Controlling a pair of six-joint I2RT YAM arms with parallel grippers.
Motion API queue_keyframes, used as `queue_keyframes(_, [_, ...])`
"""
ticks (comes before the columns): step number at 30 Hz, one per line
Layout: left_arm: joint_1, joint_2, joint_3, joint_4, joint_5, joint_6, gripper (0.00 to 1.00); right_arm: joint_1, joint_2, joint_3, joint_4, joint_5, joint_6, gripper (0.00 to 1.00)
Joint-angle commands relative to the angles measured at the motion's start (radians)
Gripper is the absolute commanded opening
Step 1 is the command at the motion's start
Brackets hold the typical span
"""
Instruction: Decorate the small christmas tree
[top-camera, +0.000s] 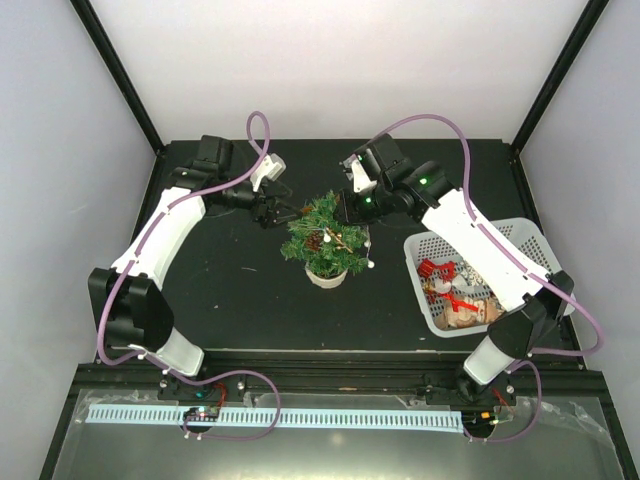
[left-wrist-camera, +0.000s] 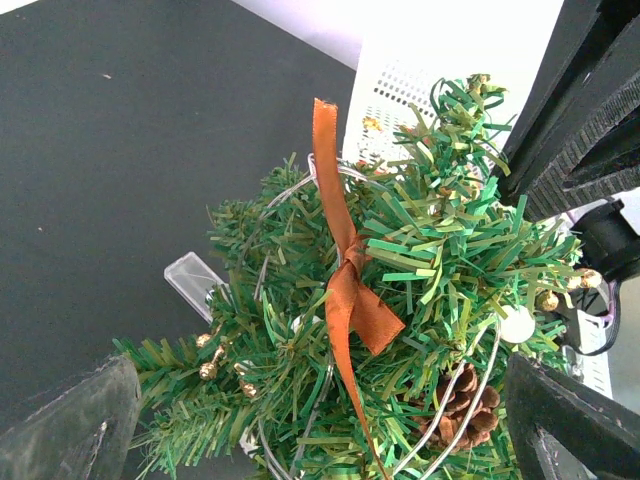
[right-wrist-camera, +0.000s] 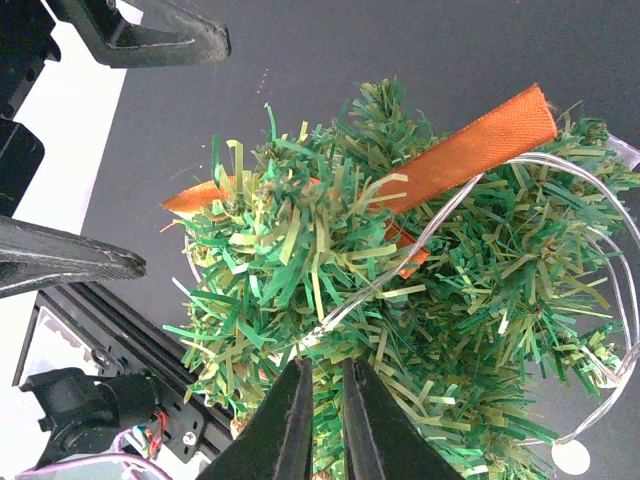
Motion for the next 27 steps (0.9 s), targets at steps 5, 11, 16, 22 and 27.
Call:
queue_keyframes(5, [-0.003,-0.014,-0.007,0.017,0.004,0.013,0.99,0.004,-0.021,0.004,0.026,0.053,0.007,0.13])
queue_keyframes(11, [-0.003,-0.017,-0.010,0.019,0.003,0.011,0.99,0.005,-0.053,-0.014,0.024,0.078,0.001,0.17])
queue_keyframes(16, [-0.003,-0.019,-0.017,0.022,0.001,0.011,0.99,0.004,-0.095,-0.021,0.028,0.090,-0.009,0.20])
queue_keyframes(22, [-0.003,-0.012,-0.007,0.022,-0.001,0.007,0.99,0.005,-0.123,-0.040,0.020,0.003,-0.052,0.17])
queue_keyframes(27, [-0.003,-0.007,0.003,0.022,-0.008,0.006,0.99,0.018,-0.102,-0.041,-0.026,-0.064,-0.101,0.12])
